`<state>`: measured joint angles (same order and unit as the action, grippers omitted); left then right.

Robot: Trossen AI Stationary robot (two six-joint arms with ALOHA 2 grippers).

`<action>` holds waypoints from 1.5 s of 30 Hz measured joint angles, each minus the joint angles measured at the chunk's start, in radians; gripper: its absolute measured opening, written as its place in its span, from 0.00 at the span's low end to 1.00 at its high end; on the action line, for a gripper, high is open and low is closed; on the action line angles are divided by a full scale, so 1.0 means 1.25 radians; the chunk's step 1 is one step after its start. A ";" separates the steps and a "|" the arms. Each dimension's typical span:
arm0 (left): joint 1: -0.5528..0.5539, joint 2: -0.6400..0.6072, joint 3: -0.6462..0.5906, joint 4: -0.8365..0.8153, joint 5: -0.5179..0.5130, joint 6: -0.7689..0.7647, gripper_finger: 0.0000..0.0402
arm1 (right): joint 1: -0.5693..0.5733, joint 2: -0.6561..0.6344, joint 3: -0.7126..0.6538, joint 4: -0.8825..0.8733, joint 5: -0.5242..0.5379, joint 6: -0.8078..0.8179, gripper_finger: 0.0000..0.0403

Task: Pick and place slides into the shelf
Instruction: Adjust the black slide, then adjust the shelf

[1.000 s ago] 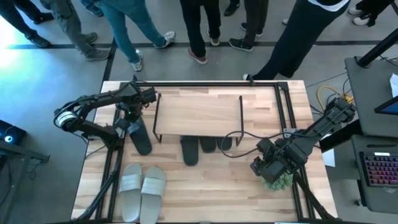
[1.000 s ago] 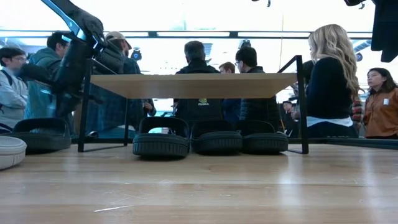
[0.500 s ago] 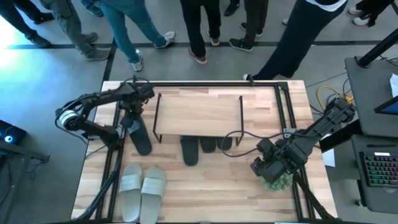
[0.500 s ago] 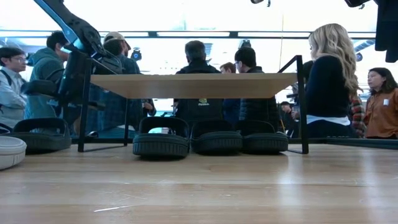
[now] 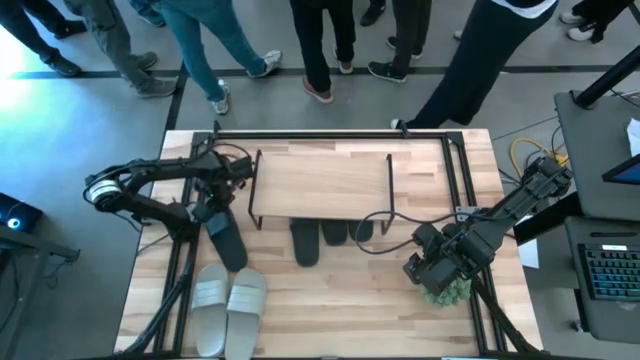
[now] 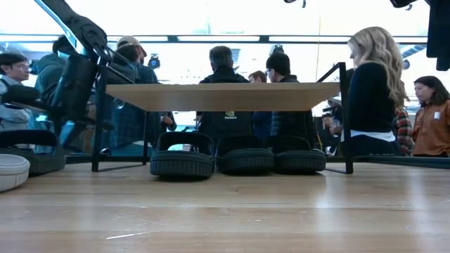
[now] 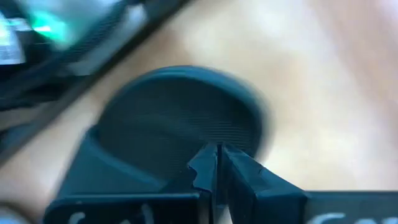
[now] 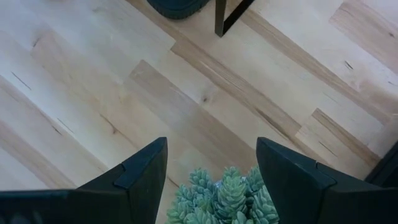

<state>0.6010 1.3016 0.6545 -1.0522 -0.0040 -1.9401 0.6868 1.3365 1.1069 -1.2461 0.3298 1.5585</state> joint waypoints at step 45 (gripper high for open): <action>-0.530 -0.447 0.124 0.773 -0.059 0.886 0.02 | 0.005 0.000 -0.013 -0.048 -0.011 -0.115 0.59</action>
<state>-0.0620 0.7428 0.8089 -0.0865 -0.0778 -0.8323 0.6929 1.3369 1.0912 -1.3055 0.3163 1.4150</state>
